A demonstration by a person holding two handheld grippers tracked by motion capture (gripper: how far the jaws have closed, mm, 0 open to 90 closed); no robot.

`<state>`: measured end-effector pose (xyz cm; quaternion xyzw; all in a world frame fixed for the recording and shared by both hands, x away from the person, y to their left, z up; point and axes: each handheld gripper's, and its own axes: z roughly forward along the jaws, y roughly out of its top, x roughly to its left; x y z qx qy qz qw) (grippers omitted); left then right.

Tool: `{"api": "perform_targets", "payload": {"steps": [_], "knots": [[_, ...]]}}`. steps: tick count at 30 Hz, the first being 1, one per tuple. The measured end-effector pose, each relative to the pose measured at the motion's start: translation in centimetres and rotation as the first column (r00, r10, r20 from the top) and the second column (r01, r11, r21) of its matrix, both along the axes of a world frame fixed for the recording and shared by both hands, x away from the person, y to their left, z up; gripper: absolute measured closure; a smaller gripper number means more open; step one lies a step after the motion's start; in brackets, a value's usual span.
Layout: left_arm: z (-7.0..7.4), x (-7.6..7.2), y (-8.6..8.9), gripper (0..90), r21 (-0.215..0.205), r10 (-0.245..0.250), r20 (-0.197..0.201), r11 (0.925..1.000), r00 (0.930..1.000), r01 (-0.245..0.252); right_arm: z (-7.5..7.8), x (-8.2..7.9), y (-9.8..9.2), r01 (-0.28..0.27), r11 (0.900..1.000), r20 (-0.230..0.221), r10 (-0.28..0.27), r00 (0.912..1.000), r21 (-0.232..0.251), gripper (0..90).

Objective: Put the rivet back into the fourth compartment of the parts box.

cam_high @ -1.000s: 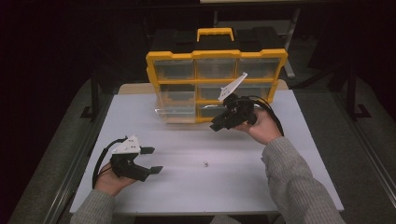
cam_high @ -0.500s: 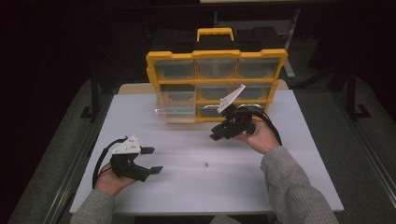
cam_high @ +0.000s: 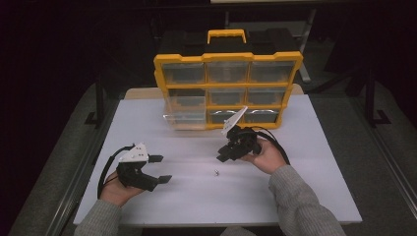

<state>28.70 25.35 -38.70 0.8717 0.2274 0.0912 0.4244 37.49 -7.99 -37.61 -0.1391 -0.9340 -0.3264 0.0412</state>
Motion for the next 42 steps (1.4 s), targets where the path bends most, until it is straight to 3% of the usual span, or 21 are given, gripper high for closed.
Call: {"api": "perform_targets", "payload": {"steps": [8, 17, 21, 29, 31, 42], "knots": [[0.0, 0.0, 0.1, 23.6, -0.002, -0.001, 0.003, 1.0000, 1.0000, 0.001, -2.5, -0.1, 0.9, -0.017, 1.000, -0.019, 0.016, 0.9997, -0.022, 68.3], [0.0, 0.1, 0.1, 23.6, 0.005, -0.007, 0.005, 1.0000, 1.0000, 0.007, -4.0, -0.1, 1.5, -0.019, 0.999, -0.026, 0.018, 0.9995, -0.033, 70.0], [0.0, 0.1, 0.1, 23.6, 0.008, -0.007, 0.001, 0.9999, 1.0000, 0.007, -4.5, -0.1, 1.6, -0.010, 0.999, -0.046, 0.008, 0.9989, -0.045, 70.8], [0.0, 0.1, 0.1, 23.6, 0.006, -0.005, 0.000, 1.0000, 1.0000, 0.005, -5.5, 0.1, 2.3, -0.037, 0.998, -0.037, 0.035, 0.9987, -0.050, 72.5], [0.0, 0.1, 0.1, 23.6, 0.006, -0.005, -0.001, 1.0000, 1.0000, 0.005, -5.5, 0.0, 2.3, -0.023, 0.997, -0.050, 0.019, 0.9986, -0.068, 73.0], [0.0, 0.1, 0.1, 23.6, 0.007, -0.005, 0.001, 1.0000, 1.0000, 0.005, -5.8, 0.4, 2.1, -0.022, 0.997, -0.046, 0.019, 0.9988, -0.071, 75.0]]}}
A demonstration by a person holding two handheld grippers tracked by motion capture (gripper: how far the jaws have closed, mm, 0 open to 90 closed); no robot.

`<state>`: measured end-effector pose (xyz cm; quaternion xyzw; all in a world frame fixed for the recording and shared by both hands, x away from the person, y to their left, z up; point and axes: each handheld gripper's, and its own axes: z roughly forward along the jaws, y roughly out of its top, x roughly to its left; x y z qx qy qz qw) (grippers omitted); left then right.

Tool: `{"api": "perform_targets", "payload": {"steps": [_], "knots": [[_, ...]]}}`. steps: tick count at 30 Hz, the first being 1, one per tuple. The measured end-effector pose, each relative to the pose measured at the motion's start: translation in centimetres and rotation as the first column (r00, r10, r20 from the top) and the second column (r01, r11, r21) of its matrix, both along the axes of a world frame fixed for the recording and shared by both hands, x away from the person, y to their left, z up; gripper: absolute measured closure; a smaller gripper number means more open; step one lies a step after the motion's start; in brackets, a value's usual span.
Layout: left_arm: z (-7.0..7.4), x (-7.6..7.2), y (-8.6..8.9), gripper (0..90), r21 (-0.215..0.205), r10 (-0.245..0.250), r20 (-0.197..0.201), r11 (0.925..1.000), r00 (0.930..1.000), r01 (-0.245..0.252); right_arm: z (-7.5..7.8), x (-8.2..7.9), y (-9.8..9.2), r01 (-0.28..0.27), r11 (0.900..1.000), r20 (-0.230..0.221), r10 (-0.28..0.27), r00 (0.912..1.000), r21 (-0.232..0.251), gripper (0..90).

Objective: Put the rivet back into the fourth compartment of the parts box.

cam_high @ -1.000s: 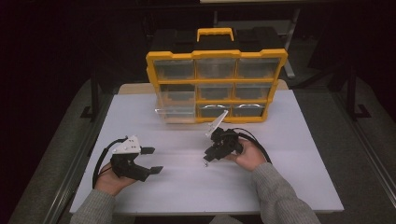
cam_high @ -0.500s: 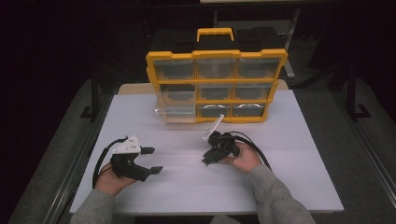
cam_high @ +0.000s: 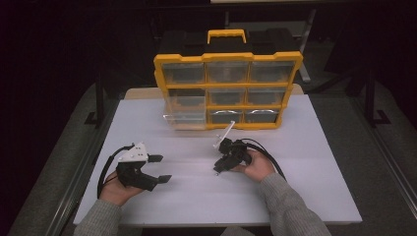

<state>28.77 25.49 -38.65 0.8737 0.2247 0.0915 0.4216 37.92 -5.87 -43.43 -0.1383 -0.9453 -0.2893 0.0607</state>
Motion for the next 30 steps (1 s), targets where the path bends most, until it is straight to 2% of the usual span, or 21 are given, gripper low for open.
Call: {"api": "perform_targets", "payload": {"steps": [11, 21, 30], "knots": [[0.02, 0.00, 0.01, 23.6, -0.001, 0.000, 0.002, 1.0000, 1.0000, 0.000, 0.11, -0.01, -0.23, 0.005, 1.000, 0.006, -0.005, 1.0000, -0.009, 73.4], [0.01, 0.02, -0.03, 23.6, -0.002, 0.000, 0.005, 1.0000, 1.0000, 0.000, 0.48, -0.11, -0.65, 0.027, 1.000, -0.008, -0.027, 0.9996, -0.016, 73.1], [-0.01, 0.04, -0.06, 23.6, -0.007, -0.001, 0.003, 1.0000, 1.0000, 0.001, 0.21, -0.18, -0.26, 0.007, 1.000, -0.004, -0.007, 1.0000, -0.026, 74.2]]}}
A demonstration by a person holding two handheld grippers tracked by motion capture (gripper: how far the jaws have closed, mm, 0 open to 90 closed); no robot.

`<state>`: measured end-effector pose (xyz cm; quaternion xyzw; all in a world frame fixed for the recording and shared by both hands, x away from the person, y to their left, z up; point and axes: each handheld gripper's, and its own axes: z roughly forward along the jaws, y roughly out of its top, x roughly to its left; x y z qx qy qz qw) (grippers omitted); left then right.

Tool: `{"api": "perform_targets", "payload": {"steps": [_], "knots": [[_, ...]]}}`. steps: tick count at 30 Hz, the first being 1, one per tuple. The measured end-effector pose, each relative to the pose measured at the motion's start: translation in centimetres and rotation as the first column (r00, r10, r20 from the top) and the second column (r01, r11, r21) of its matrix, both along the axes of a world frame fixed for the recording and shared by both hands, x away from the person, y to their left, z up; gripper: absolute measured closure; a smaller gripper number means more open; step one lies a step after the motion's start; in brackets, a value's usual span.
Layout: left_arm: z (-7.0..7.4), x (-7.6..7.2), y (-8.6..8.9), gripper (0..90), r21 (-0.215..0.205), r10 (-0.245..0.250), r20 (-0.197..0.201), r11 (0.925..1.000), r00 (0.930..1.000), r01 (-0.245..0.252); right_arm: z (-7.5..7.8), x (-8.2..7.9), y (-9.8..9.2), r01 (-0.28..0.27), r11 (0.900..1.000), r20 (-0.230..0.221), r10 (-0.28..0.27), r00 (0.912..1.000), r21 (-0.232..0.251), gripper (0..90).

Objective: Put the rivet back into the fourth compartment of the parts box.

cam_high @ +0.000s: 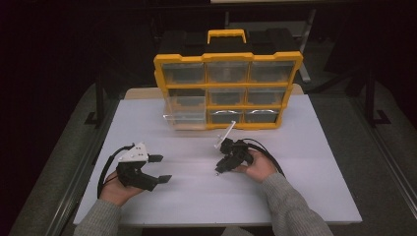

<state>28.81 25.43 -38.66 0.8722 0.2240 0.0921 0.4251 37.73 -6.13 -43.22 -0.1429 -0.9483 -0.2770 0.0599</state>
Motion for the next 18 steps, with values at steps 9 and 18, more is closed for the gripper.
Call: {"api": "perform_targets", "payload": {"steps": [9, 18], "knots": [[0.00, -0.03, -0.06, 23.6, -0.002, 0.002, -0.001, 1.0000, 1.0000, -0.002, 0.10, -0.25, 0.46, -0.018, 0.999, 0.030, 0.019, 0.9994, -0.028, 76.7], [0.07, 0.01, 0.05, 23.6, 0.001, 0.001, 0.002, 1.0000, 1.0000, -0.001, 0.02, -0.07, 0.24, -0.018, 1.000, 0.019, 0.018, 0.9997, -0.020, 79.8]]}}
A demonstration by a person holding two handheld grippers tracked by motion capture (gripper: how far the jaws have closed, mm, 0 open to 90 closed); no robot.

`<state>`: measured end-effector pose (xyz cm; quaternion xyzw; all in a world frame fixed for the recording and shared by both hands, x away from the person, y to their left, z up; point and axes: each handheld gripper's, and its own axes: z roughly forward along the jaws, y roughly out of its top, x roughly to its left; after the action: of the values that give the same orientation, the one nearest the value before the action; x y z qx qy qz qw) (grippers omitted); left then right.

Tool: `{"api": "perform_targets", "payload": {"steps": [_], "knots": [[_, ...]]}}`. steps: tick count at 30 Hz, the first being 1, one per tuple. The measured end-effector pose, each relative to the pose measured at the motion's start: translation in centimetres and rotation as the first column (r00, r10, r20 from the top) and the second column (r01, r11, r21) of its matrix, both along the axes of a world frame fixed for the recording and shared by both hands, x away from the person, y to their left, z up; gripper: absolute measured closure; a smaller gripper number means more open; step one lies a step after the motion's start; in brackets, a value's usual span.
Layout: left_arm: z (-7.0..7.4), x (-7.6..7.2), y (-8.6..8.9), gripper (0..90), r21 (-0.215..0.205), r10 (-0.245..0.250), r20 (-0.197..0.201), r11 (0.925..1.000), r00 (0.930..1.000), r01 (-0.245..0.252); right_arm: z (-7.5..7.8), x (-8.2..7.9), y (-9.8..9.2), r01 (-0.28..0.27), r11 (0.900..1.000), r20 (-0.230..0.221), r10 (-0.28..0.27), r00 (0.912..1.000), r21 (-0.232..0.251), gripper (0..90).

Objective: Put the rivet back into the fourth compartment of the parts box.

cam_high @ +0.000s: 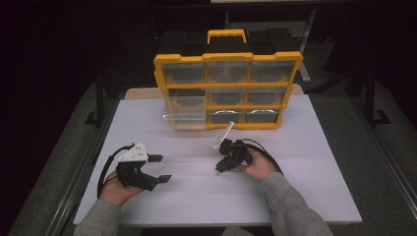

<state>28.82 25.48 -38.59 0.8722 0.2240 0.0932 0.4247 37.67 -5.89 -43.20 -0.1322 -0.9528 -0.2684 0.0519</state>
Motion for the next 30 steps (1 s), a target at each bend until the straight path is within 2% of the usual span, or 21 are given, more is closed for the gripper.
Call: {"api": "perform_targets", "payload": {"steps": [3, 13, 16, 25, 30], "knots": [[0.0, 0.0, 0.0, 23.6, -0.003, 0.001, -0.001, 1.0000, 1.0000, -0.001, 0.0, 0.1, -0.1, -0.004, 1.000, -0.003, 0.004, 1.0000, 0.004, 84.2], [0.0, 0.0, 0.0, 23.6, 0.000, 0.000, 0.001, 1.0000, 1.0000, 0.000, 0.2, 0.3, -0.5, 0.010, 1.000, -0.020, -0.010, 0.9998, 0.017, 85.1], [0.0, 0.0, 0.0, 23.6, -0.001, 0.001, 0.002, 1.0000, 1.0000, -0.001, 0.6, 0.5, -0.8, 0.012, 0.999, -0.015, -0.012, 0.9998, 0.040, 85.2], [0.1, 0.0, 0.0, 23.6, 0.000, 0.001, -0.001, 1.0000, 1.0000, -0.001, 2.4, 1.1, -2.1, 0.048, 0.997, -0.029, -0.046, 0.9985, 0.068, 85.4], [0.1, 0.0, 0.1, 23.5, -0.001, 0.001, -0.002, 1.0000, 1.0000, -0.001, 4.0, 1.7, -2.5, 0.050, 0.995, -0.010, -0.049, 0.9987, 0.082, 85.4]]}}
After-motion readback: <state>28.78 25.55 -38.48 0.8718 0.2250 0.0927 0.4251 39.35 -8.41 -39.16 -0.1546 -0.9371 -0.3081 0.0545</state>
